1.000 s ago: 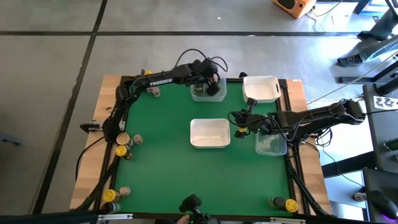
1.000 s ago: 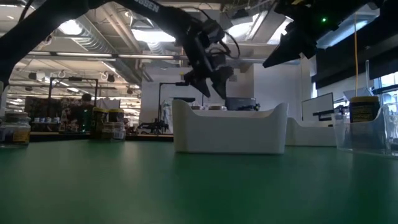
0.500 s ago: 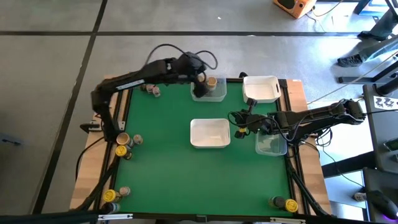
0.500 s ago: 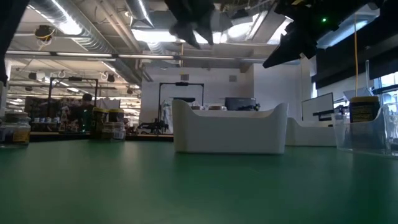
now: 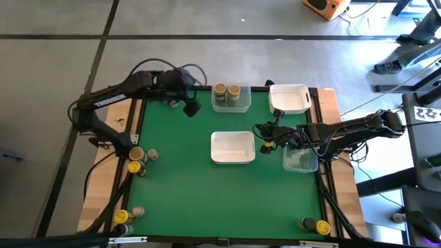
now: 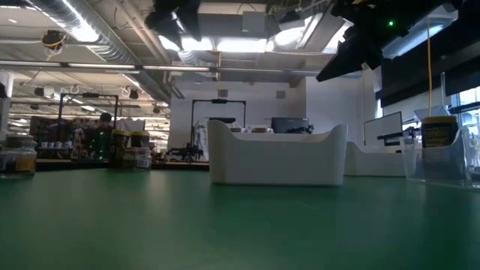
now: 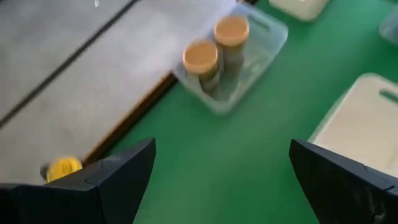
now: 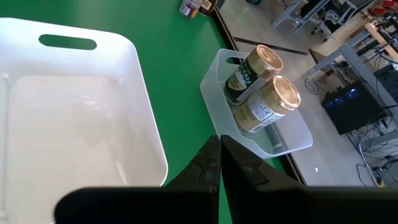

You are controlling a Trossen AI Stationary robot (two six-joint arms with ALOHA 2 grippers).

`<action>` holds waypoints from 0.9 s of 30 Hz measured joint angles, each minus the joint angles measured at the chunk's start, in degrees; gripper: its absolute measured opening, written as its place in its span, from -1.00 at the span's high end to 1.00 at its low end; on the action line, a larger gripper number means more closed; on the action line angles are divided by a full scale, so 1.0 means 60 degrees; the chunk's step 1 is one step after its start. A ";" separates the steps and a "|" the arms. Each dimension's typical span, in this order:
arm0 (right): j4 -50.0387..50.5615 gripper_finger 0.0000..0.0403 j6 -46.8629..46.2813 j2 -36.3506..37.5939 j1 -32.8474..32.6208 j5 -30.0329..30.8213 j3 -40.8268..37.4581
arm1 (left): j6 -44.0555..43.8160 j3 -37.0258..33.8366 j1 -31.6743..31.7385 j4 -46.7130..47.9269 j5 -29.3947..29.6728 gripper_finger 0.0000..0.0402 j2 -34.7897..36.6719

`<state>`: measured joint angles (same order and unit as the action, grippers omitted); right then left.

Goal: Sort spices by type
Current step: Put the golden seasoning bottle into the top transparent bin

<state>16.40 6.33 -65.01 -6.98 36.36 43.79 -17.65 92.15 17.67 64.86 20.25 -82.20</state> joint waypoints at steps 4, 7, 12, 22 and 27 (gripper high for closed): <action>-0.0003 0.93 -0.0005 0.0000 0.0000 0.0000 0.0000 | -0.0791 -0.0715 -0.0390 0.0397 -0.0150 -0.83 0.0466; -0.0006 0.93 -0.0008 0.0000 0.0000 0.0000 0.0000 | -0.1507 -0.1089 -0.0794 0.0827 -0.0227 -0.83 0.0558; -0.0004 0.93 -0.0008 0.0000 0.0000 0.0003 0.0000 | -0.2887 -0.1519 -0.1564 0.1660 -0.0827 -0.83 0.0541; -0.0003 0.93 -0.0012 0.0000 0.0000 0.0000 0.0000 | -0.5947 -0.1875 -0.3371 0.3998 -0.1617 -0.83 0.0517; -0.0003 0.93 -0.0012 0.0000 0.0000 0.0001 0.0000 | -0.6911 -0.1875 -0.4203 0.4192 -0.1617 -0.83 0.0547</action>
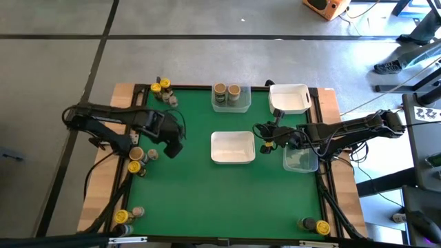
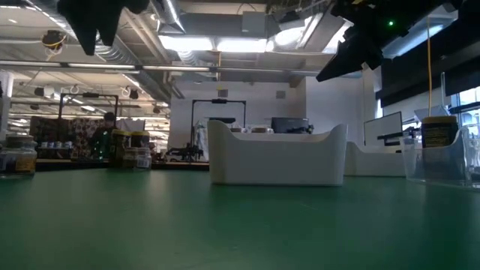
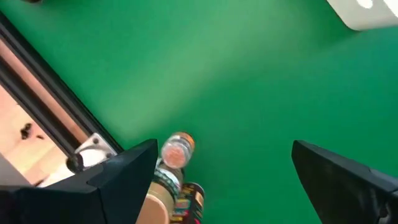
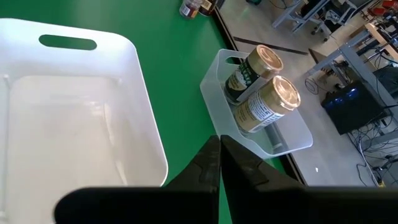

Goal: Sort spices by type
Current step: Put the golden seasoning bottle into the top transparent bin

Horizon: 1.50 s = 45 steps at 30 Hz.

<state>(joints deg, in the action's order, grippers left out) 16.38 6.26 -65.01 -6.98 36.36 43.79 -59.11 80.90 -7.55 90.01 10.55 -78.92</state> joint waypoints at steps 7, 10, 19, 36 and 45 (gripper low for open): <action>0.0000 0.93 0.0000 0.0000 0.0000 0.0003 0.0000 | -0.0696 -0.0171 -0.0904 0.0013 -0.0001 -0.81 0.0015; 0.0000 0.93 0.0000 0.0000 0.0000 0.0003 0.0000 | -0.0932 -0.0629 -0.1193 -0.0025 -0.0216 -0.74 0.0188; 0.0000 0.93 0.0011 0.0000 0.0000 0.0003 0.0000 | -0.2600 -0.2567 -0.1873 0.0013 -0.1889 -0.32 0.2016; -0.0631 0.93 0.0251 0.0000 0.0000 -0.0245 0.0000 | -0.4123 -0.4769 -0.2222 -0.0016 -0.2341 0.65 0.3633; -0.0648 0.93 0.0255 0.0000 0.0000 -0.0245 0.0000 | -0.3918 -0.5374 -0.2218 -0.0002 -0.2255 0.99 0.3629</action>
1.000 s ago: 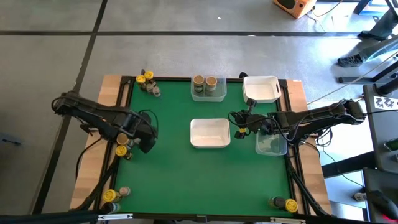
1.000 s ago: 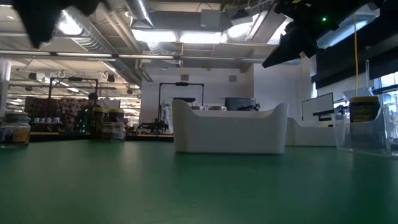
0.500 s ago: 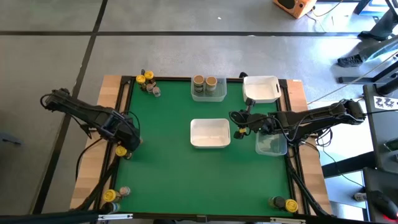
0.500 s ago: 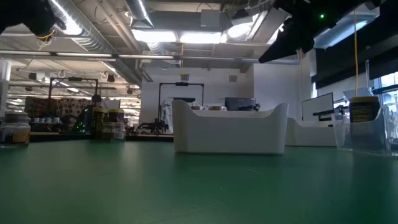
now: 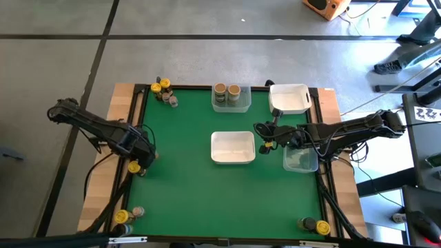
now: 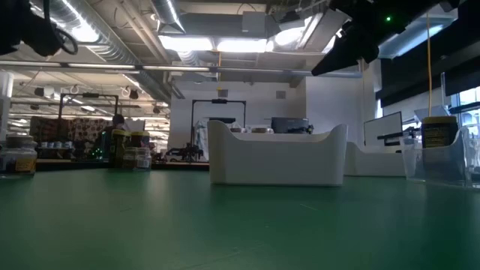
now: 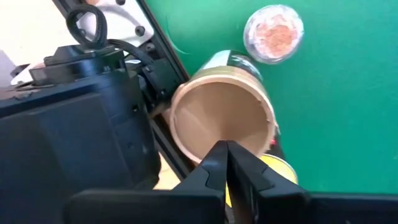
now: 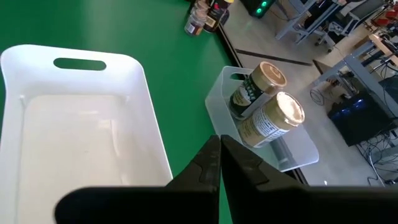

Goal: Sort spices by type
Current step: Put the golden seasoning bottle into the top transparent bin

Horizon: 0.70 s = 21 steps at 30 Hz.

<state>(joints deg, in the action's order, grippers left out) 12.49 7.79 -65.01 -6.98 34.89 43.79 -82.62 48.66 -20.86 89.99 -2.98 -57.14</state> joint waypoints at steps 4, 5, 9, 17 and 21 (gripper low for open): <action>0.0004 0.93 0.0000 0.0000 0.0000 0.0000 0.0000 | 0.0040 -0.0275 0.0000 -0.0022 -0.0032 0.95 0.0003; 0.0003 0.93 0.0000 0.0000 0.0000 -0.0003 0.0000 | 0.0096 -0.0327 0.0000 -0.0099 -0.0059 0.95 0.0018; 0.0002 0.93 0.0000 0.0000 0.0000 -0.0002 0.0000 | 0.0649 -0.0338 0.0000 -0.0524 -0.0171 0.97 0.0025; 0.0000 0.93 0.0000 0.0000 0.0000 -0.0003 0.0000 | 0.0974 -0.0174 0.0000 -0.1524 -0.0211 0.98 0.0033; 0.0000 0.93 0.0003 0.0000 0.0000 -0.0003 0.0000 | 0.1323 -0.0171 0.0000 -0.2496 -0.0178 0.98 0.0033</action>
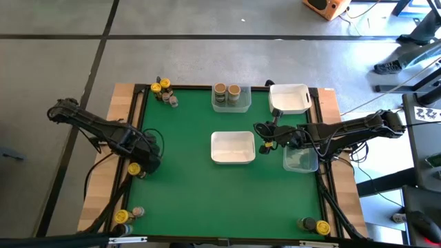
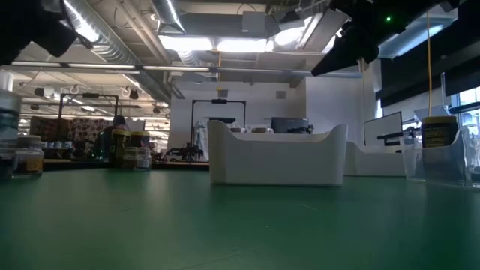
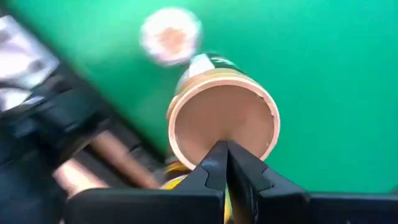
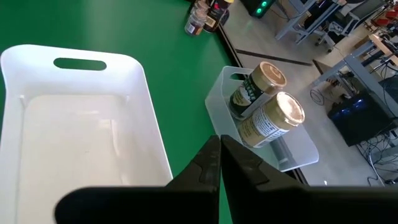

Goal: Sort spices by type
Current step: Put the golden seasoning bottle into the top transparent bin

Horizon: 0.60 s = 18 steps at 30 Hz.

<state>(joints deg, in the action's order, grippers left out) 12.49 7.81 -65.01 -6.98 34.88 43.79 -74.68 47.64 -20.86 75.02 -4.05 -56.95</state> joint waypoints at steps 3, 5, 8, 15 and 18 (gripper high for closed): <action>-0.0003 0.93 -0.0003 0.0000 0.0000 -0.0001 0.0000 | 0.0237 -0.0012 0.0000 -0.0786 0.0136 0.98 -0.0034; 0.0000 0.93 -0.0003 0.0000 0.0000 0.0001 0.0000 | 0.0395 -0.0015 0.0000 -0.1183 0.0303 0.98 -0.0037; -0.0004 0.93 -0.0001 0.0000 0.0000 -0.0001 0.0000 | 0.0636 -0.0057 0.0057 -0.1755 0.0573 0.98 -0.0036; -0.0010 0.93 -0.0003 0.0000 0.0000 0.0001 0.0000 | 0.1507 -0.0091 0.0333 -0.2472 0.0905 0.97 -0.0211; -0.0024 0.93 -0.0003 0.0000 0.0000 0.0003 0.0000 | 0.1686 0.0040 0.0361 -0.2038 0.0635 0.97 -0.0219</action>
<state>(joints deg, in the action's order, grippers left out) 12.35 7.79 -65.01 -6.98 34.89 43.79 -64.56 47.88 -18.70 62.79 -0.24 -58.26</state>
